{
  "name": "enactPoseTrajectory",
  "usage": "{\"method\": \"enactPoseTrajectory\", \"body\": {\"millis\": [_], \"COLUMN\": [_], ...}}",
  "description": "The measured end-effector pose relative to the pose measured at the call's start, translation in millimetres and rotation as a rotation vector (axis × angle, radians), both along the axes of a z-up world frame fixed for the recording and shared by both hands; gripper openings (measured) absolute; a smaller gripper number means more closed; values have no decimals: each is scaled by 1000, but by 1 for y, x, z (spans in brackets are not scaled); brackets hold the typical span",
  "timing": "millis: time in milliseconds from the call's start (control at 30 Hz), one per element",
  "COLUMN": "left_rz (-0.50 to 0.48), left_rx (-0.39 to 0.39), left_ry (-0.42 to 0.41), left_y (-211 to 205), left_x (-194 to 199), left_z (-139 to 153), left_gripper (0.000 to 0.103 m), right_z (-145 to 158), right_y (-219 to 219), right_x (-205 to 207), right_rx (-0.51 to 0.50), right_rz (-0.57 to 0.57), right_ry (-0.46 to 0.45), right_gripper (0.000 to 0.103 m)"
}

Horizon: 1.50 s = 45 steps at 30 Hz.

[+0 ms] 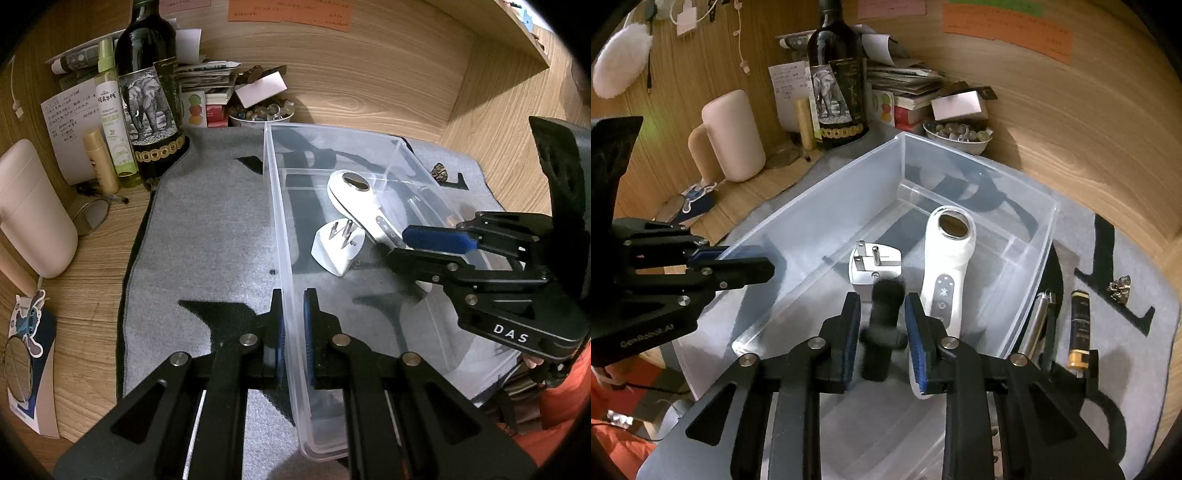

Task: Organize rigid objects
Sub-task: 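Carry the black knob into the box and open the right tool, then reach the right tool to the keys and grasp them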

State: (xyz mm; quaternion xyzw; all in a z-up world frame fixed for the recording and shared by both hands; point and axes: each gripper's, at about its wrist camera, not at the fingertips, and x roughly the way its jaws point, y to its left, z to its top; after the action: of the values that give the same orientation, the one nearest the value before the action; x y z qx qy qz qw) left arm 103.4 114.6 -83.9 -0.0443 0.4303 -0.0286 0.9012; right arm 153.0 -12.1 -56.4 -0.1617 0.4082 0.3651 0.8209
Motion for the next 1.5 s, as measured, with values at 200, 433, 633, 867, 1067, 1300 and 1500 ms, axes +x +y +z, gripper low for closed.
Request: {"method": "enactPoseTrajectory", "body": {"millis": [200,433,633,867,1067,1300,1500], "left_rz": [0,0,-1,-1,4,6,8], "left_rx": [-1,-1,0,6,10,13,15], "left_ry": [0,0,0,2,2,4,4], "left_y": [0,0,1,1,1,1,2], "left_x": [0,0,0,0,0,0,-1], "left_z": [0,0,0,1,1,1,1], "left_gripper": [9,9,9,9,9,9,9], "right_z": [7,23,43,54,40,1,-31], "right_y": [-3,-16,-39,-82,-108,-113,-104], "right_x": [-3,-6,-8,-5,-5,-13,-21], "right_rx": [10,42,67,63,23,-50,-105], "right_rz": [-17,-45,-102,-213,-281,-276,-223], "right_ry": [-32,-76,-135,-170,-137,-47,26], "right_gripper": [39,48,49,49,49,49,49]}}
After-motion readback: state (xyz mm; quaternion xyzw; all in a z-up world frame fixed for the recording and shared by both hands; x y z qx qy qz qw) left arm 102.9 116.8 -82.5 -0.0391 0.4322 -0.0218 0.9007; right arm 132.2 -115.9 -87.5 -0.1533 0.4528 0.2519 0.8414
